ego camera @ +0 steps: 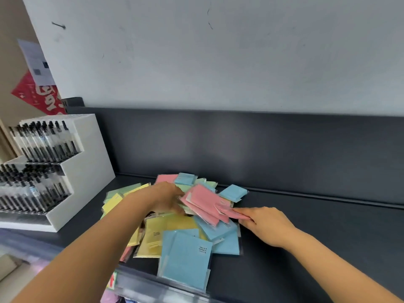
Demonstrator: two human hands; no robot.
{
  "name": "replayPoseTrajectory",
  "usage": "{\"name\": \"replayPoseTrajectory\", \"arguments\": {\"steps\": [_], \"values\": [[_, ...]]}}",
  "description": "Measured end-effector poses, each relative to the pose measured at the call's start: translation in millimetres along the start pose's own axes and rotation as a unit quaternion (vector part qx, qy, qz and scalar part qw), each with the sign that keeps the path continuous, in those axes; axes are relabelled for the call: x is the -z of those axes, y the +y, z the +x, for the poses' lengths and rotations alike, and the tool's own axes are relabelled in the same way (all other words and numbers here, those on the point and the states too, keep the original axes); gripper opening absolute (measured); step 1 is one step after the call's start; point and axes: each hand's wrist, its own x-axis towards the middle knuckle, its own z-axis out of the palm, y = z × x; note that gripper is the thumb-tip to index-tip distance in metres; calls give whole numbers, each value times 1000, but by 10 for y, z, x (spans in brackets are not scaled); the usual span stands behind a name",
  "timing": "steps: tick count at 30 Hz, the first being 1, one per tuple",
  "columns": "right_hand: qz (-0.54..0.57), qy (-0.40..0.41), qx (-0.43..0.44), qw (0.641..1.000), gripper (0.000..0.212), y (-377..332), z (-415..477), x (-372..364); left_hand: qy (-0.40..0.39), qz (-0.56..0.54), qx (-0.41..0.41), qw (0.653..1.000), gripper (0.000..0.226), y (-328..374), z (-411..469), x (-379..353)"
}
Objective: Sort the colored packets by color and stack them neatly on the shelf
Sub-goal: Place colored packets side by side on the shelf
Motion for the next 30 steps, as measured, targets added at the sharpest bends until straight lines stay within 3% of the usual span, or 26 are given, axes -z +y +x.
{"name": "replayPoseTrajectory", "arguments": {"steps": [5, 9, 12, 15, 21, 24, 26, 30], "values": [[-1, -20, -23, 1000, 39, -37, 9, 43, 9, 40, -30, 999, 40, -98, -27, 80], [5, -23, -50, 998, 40, -97, 6, 49, 96, 84, -64, 990, 38, -234, -21, 52], [11, -24, -65, 998, 40, -127, 3, 59, 156, 30, -98, 982, 35, -385, -67, 65], [27, -18, -78, 996, 39, -137, -9, 37, 239, -44, -78, 967, 30, -564, -145, 31], [43, -1, -101, 994, 39, -179, -24, -3, 400, -225, -19, 888, 23, -605, -233, 34], [73, 11, -121, 990, 45, -172, -75, -46, 417, -243, -55, 874, 25, -450, -228, 42], [167, 18, -132, 977, 48, -120, -96, -78, 414, -243, -77, 874, 27, -347, -200, 25], [288, 103, -142, 941, 39, -35, -224, -66, 397, -239, -138, 875, 27, -126, -131, -1]]}}
